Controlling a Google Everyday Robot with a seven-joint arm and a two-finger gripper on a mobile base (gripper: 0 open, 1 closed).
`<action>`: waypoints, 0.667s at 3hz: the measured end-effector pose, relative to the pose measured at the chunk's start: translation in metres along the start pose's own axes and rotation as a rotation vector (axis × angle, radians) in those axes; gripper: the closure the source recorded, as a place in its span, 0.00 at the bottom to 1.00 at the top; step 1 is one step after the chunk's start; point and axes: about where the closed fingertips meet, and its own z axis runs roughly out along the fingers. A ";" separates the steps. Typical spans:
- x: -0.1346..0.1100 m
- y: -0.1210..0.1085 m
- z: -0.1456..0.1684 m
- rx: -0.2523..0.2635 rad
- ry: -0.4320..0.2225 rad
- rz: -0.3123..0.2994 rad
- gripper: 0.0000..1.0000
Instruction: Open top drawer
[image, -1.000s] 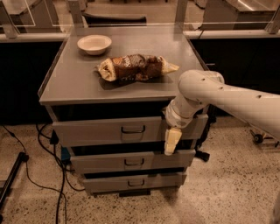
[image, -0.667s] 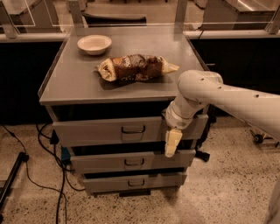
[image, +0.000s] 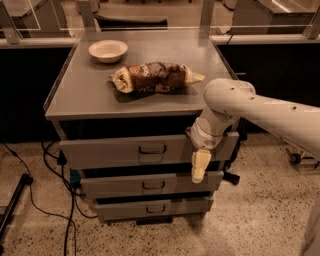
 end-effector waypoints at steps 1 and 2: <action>-0.001 0.019 -0.007 -0.075 0.003 -0.023 0.00; -0.005 0.043 -0.021 -0.162 0.001 -0.051 0.00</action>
Offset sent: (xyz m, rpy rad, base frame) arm -0.0754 -0.0070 0.0435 -0.0116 0.2364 0.1582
